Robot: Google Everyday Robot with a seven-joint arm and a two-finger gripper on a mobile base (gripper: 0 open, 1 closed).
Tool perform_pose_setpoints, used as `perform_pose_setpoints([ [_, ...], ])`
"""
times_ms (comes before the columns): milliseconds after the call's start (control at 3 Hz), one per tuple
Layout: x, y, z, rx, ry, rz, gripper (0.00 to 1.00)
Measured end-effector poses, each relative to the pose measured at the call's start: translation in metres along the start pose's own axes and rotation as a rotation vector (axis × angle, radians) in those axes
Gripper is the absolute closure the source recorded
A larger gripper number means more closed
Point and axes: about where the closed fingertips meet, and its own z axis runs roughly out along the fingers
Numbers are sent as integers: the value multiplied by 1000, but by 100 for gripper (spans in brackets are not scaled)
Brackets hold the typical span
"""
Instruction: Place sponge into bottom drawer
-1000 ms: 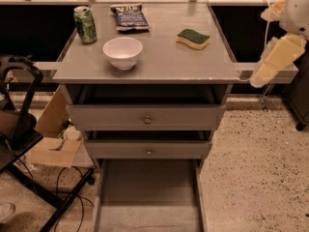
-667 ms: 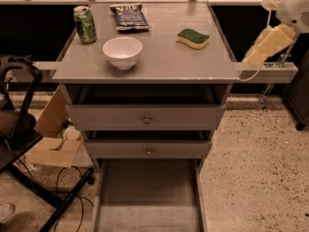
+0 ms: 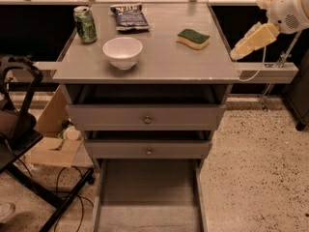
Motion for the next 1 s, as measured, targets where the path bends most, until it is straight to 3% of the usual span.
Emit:
perform_pose_setpoints([
  [333,-1,-7,21,-20,-17,23,0],
  [1000,-15,-44,137,-121,-115,119,0],
])
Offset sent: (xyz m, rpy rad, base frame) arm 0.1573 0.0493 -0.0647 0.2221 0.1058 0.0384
